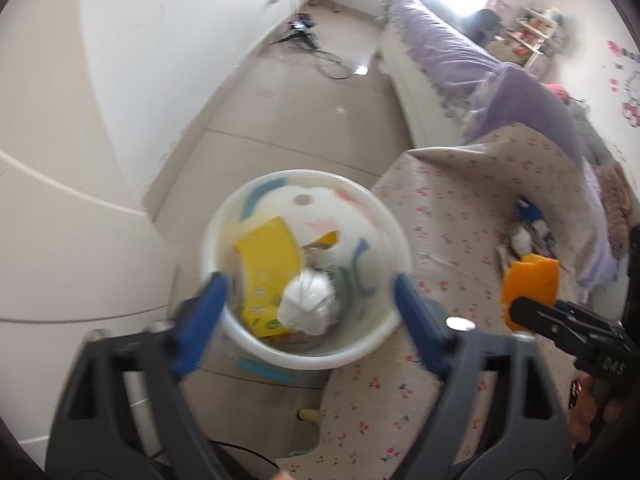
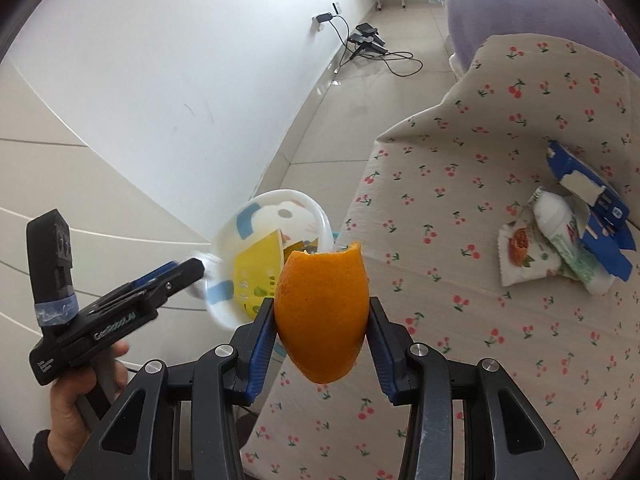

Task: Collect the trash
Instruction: 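Carry tissue and peel over the white bin and open the left gripper, then open the right gripper to drop the orange peel into the bin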

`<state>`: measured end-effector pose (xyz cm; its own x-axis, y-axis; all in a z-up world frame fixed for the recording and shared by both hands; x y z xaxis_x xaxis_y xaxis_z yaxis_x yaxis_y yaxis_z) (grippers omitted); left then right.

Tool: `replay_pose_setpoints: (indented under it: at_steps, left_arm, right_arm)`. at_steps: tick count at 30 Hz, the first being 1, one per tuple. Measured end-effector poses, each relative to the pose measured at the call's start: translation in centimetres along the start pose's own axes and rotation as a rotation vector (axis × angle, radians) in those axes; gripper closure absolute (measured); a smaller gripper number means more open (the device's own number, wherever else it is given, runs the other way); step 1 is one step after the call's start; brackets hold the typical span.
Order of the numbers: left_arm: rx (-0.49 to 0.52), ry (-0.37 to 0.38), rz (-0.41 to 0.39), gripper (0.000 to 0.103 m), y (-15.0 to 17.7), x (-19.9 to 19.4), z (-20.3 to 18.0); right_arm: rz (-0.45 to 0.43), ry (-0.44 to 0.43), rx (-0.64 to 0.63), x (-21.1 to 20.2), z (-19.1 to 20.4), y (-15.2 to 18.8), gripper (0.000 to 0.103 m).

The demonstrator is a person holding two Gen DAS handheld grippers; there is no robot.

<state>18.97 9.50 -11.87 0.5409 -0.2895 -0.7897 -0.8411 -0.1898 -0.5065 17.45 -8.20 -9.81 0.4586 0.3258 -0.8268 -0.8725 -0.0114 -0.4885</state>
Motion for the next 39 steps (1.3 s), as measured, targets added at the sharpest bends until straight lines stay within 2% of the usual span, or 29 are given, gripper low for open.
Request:
replay_pose_setpoints:
  at_steps: [1,3,8,10,25,28,30,31,32,39]
  left_arm:
    - [0.001,-0.007,0.0,0.011,0.0,-0.1,0.1]
    - [0.006,-0.032,-0.004,0.001,0.0,-0.5,0.4]
    - [0.011,-0.143,-0.007,0.001,0.3,-2.1,1.9]
    - [0.005,-0.164,-0.004,0.001,0.5,-2.6,2.4]
    - [-0.022,-0.149,-0.001,0.001,1.3,-4.2,3.1]
    - [-0.032,-0.151,-0.002,0.001,1.3,-4.4,3.4]
    - [-0.034,-0.151,-0.005,0.001,1.3,-4.5,3.4]
    - [-0.035,-0.15,-0.006,0.001,1.2,-4.5,3.4]
    - [-0.035,-0.149,-0.007,0.001,1.3,-4.6,3.3]
    - [-0.019,-0.142,0.001,0.001,1.3,-4.4,2.6]
  right_arm:
    - [0.002,-0.003,-0.002,0.2,0.2,0.0,0.058]
    - [0.005,-0.01,-0.005,0.6,0.6,-0.1,0.058]
    - [0.018,-0.012,-0.022,1.5,1.7,-0.4,0.058]
    - [0.022,-0.015,-0.026,2.0,2.2,-0.6,0.058]
    - [0.04,-0.05,-0.034,5.0,4.9,-1.2,0.057]
    - [0.027,-0.075,-0.04,5.2,5.3,-1.4,0.053]
    - [0.019,-0.092,-0.04,5.2,5.6,-1.7,0.036]
    - [0.005,-0.089,-0.035,5.0,5.6,-1.9,0.023]
    - [-0.013,-0.083,-0.032,4.6,5.5,-2.1,0.018]
    - [-0.014,-0.061,-0.032,3.3,4.9,-2.1,0.015]
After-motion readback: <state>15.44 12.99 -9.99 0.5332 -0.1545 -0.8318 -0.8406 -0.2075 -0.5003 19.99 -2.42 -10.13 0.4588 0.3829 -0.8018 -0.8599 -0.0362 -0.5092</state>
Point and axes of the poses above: each gripper's, at about its wrist camera, not at the fingertips, and x roughly the way its jaws point, z to its left, y to its underside, the point moved 7 cm from there along x, roughly the way its jaws point, and after that the axes turned 6 degrees about y, right-handed, at the moved point
